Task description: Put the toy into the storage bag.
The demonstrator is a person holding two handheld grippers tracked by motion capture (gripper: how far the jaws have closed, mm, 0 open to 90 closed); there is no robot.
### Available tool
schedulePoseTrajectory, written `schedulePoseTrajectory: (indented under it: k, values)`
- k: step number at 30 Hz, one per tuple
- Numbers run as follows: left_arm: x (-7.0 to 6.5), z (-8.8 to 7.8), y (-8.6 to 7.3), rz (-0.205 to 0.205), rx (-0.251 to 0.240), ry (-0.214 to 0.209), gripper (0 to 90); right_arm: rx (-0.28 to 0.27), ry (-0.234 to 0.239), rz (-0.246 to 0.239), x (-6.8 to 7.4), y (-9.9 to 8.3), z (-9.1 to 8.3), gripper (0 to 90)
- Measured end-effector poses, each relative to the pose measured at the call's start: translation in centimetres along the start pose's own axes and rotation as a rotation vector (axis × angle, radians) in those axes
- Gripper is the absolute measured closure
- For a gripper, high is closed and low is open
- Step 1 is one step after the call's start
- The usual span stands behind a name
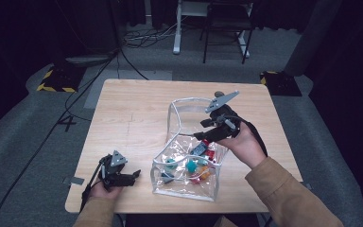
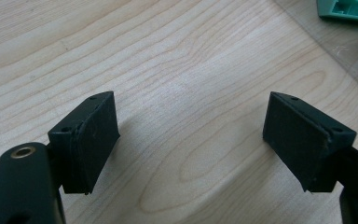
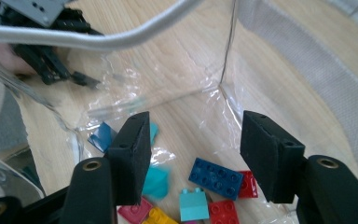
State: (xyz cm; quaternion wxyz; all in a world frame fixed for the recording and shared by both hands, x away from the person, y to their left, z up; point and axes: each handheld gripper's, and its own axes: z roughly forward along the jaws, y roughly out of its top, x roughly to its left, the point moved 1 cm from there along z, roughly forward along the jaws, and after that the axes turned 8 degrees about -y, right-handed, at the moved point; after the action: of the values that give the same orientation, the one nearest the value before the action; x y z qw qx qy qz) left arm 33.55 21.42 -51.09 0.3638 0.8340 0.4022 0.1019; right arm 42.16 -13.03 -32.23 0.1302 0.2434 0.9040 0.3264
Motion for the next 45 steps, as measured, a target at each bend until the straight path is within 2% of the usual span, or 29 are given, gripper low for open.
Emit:
schedulePoseTrajectory:
  k: [2, 4, 8, 9, 11, 17, 19, 24, 37, 38, 42, 44, 45]
  values:
    - [0.0, 0.0, 0.0, 0.001, 0.001, 0.0, 18.3, -0.044, -0.014, 0.005, -0.1, 0.0, -0.8, 43.6]
    - [0.0, 0.0, 0.0, 0.001, 0.001, 0.001, 18.3, -0.059, -0.015, 0.012, -0.2, 0.0, -1.1, 43.8]
    - [0.0, 0.0, 0.0, 0.001, -0.001, -0.001, 18.3, -0.136, -0.037, 0.032, -0.7, -0.2, -2.8, 43.9]
    - [0.0, 0.0, 0.0, 0.001, -0.001, -0.001, 18.3, -0.136, -0.037, 0.032, -0.7, -0.2, -2.8, 43.9]
    - [0.0, 0.0, 0.0, 0.001, -0.001, 0.0, 18.3, -0.173, -0.051, 0.049, -1.2, -0.5, -3.8, 43.9]
    - [0.0, 0.0, 0.0, 0.0, 0.002, -0.002, 18.3, -0.211, -0.074, 0.08, -2.0, -1.4, -5.4, 43.8]
    - [0.0, 0.0, 0.0, 0.0, 0.002, -0.002, 18.3, -0.226, -0.098, 0.099, -2.6, -2.1, -6.3, 43.8]
    - [0.0, 0.0, 0.0, 0.001, 0.0, -0.002, 18.3, -0.237, -0.118, 0.131, -3.5, -3.2, -7.3, 43.9]
    - [-0.1, 0.0, -0.1, -0.001, -0.001, -0.001, 18.3, -0.228, -0.209, 0.246, -6.5, -9.5, -9.4, 43.3]
    - [-0.1, 0.0, -0.1, -0.001, -0.001, -0.001, 18.3, -0.228, -0.209, 0.246, -6.5, -9.5, -9.4, 43.3]
    - [0.0, 0.0, -0.1, -0.001, 0.0, -0.001, 18.3, -0.203, -0.242, 0.287, -7.3, -12.2, -9.8, 42.7]
    - [-0.1, 0.0, -0.1, -0.001, -0.001, -0.001, 18.3, -0.194, -0.251, 0.295, -7.4, -12.8, -9.8, 42.6]
    - [0.0, 0.0, -0.1, -0.001, -0.001, -0.001, 18.3, -0.179, -0.26, 0.313, -7.6, -13.9, -9.8, 42.2]
